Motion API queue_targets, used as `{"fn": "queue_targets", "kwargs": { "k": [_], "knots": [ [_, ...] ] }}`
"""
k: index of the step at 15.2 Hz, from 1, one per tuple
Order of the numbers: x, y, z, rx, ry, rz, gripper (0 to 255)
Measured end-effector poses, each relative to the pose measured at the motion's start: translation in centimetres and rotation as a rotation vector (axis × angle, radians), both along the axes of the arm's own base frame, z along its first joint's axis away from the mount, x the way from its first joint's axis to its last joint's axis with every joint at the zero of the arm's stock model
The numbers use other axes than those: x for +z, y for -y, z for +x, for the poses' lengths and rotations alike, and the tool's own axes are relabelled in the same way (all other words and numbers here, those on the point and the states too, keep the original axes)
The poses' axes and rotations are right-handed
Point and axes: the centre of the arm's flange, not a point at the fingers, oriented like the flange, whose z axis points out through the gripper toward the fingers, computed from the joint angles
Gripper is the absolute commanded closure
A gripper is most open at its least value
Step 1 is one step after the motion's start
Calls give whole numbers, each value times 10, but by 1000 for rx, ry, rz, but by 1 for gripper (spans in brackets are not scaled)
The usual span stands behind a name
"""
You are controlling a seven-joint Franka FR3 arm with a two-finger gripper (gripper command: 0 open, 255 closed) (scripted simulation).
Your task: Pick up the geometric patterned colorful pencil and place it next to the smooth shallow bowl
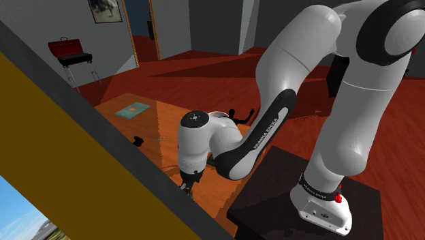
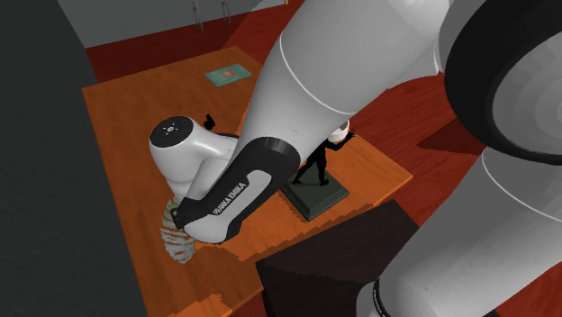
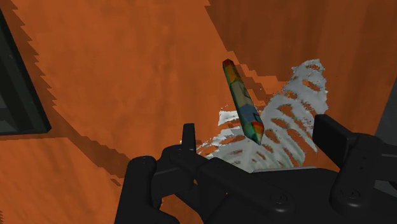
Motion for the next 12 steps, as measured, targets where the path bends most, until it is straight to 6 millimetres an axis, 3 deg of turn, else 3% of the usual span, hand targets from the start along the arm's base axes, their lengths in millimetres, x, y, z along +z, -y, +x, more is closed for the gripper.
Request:
{"fn": "queue_targets", "kwargs": {
  "k": [1, 2, 12],
  "knots": [
    [0, 0, 0, 0, 0, 0, 0],
    [0, 0, 0, 0, 0, 0, 255],
    [0, 0, 0, 0, 0, 0, 255]
  ]
}}
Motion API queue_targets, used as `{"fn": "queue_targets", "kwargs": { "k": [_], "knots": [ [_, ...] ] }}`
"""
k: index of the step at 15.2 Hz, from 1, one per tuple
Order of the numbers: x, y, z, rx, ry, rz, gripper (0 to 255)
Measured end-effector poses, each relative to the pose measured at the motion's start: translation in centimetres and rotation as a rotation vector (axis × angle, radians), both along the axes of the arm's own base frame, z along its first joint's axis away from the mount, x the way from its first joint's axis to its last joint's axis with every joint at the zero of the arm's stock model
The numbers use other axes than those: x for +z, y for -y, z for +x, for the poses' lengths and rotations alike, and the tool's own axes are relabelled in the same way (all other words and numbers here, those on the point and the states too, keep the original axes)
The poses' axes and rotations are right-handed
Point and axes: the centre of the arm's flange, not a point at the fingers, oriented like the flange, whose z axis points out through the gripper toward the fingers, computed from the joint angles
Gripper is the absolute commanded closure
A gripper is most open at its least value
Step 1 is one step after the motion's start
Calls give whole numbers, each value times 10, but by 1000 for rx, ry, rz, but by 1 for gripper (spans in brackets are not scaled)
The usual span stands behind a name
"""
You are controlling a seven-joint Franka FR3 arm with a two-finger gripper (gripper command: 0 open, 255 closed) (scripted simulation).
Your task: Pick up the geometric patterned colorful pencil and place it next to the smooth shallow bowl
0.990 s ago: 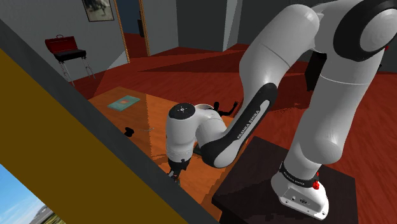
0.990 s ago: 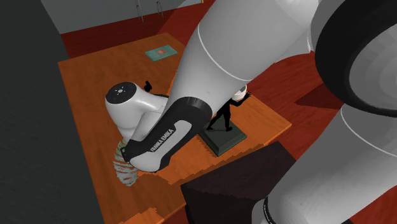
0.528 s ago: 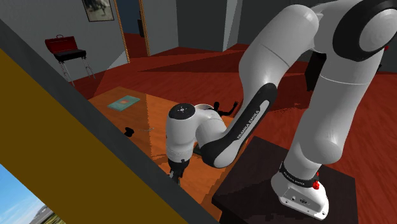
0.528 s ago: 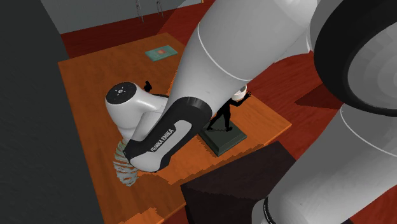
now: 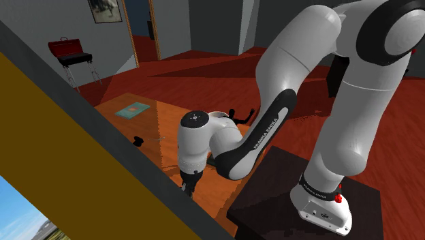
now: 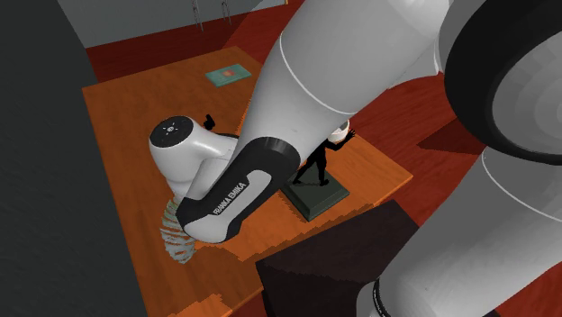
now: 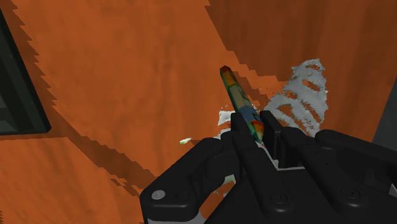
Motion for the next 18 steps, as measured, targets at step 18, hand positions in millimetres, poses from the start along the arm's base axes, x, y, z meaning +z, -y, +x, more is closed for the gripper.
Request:
{"fn": "queue_targets", "kwargs": {
  "k": [18],
  "knots": [
    [90, 1, 0, 0, 0, 0, 255]
  ]
}}
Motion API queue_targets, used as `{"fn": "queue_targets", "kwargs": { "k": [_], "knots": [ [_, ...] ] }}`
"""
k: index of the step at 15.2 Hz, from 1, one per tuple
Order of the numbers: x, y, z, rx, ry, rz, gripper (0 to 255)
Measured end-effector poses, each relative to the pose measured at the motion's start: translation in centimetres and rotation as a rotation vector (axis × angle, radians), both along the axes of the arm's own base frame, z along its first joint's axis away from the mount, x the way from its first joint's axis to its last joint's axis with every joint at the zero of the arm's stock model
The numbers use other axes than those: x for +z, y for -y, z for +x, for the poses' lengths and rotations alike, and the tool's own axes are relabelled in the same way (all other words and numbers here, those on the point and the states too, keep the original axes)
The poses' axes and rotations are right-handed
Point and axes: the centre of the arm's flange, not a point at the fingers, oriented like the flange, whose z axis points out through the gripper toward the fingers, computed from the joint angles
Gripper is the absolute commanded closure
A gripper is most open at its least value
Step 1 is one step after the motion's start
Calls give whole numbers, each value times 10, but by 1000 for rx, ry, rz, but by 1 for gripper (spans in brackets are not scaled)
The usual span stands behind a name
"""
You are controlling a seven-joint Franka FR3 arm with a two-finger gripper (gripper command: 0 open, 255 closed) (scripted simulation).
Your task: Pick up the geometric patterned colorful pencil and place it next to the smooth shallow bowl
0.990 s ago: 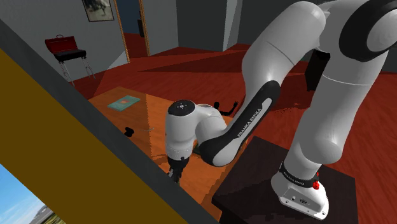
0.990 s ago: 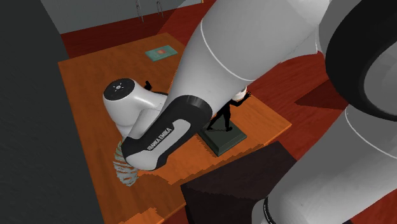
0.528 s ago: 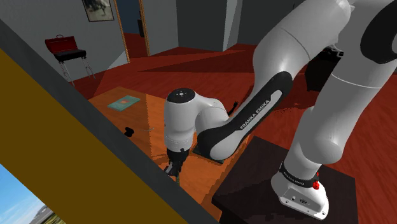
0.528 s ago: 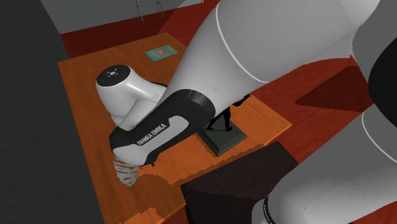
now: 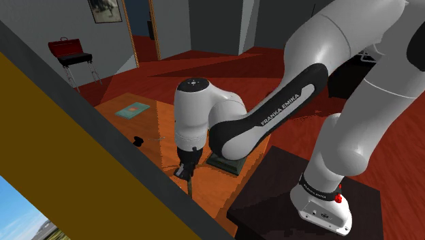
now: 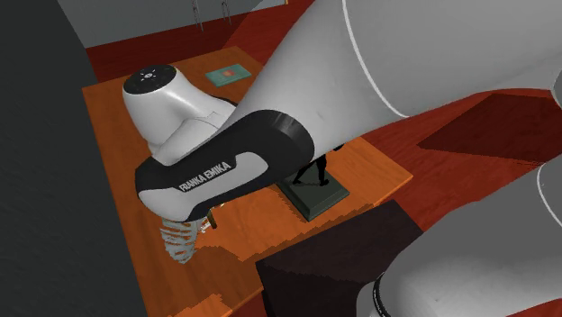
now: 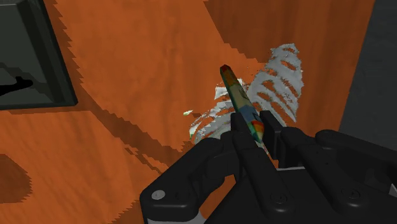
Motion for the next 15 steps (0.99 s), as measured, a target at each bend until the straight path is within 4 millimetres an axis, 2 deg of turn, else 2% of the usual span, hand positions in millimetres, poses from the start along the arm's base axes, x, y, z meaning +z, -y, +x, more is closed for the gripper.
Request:
{"fn": "queue_targets", "kwargs": {
  "k": [15],
  "knots": [
    [79, 0, 1, 0, 0, 0, 255]
  ]
}}
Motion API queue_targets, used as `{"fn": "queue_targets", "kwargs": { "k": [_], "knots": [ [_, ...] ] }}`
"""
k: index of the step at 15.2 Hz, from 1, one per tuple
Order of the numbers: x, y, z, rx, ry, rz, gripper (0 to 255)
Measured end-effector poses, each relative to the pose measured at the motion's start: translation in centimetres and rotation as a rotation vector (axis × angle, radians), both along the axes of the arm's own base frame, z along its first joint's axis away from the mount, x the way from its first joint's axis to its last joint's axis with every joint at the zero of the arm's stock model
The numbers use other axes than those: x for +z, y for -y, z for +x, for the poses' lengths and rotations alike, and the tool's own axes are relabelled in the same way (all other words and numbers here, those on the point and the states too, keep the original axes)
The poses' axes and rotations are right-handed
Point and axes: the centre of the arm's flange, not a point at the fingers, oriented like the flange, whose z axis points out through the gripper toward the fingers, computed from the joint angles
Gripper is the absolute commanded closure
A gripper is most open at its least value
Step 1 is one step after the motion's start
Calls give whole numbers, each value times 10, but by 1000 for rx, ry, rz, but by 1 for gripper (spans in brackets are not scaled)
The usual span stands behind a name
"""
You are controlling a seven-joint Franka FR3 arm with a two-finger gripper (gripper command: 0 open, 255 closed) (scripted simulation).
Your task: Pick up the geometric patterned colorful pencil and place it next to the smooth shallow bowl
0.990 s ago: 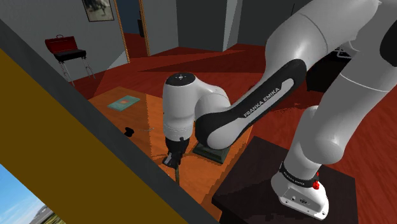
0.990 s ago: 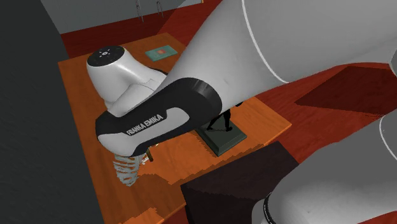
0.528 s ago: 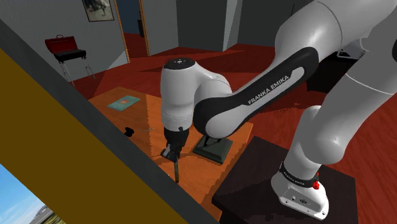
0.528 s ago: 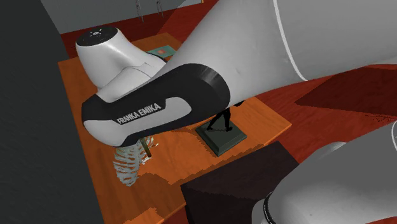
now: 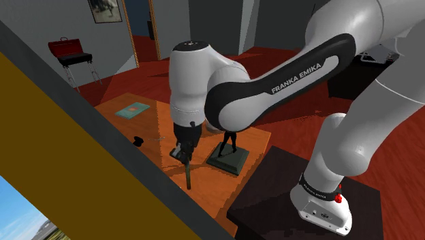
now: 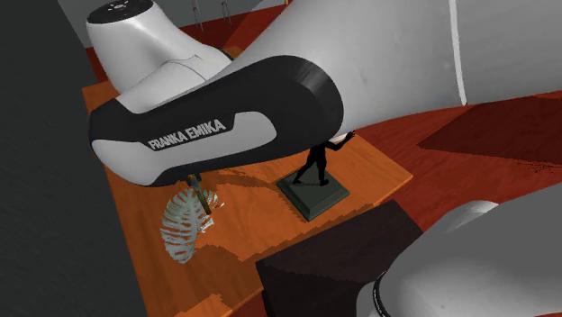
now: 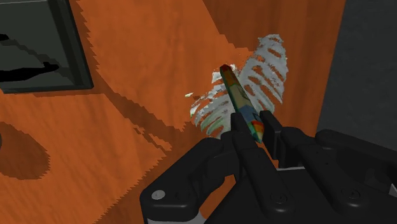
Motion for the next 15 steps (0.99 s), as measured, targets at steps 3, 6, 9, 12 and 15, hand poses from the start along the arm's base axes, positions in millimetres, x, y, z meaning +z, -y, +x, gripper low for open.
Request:
{"fn": "queue_targets", "kwargs": {
  "k": [3, 6, 9, 12, 15],
  "knots": [
    [16, 0, -1, 0, 0, 0, 255],
    [31, 0, -1, 0, 0, 0, 255],
    [48, 0, -1, 0, 0, 0, 255],
    [64, -1, 0, 0, 0, 0, 255],
    [77, -1, 0, 0, 0, 0, 255]
  ]
}}
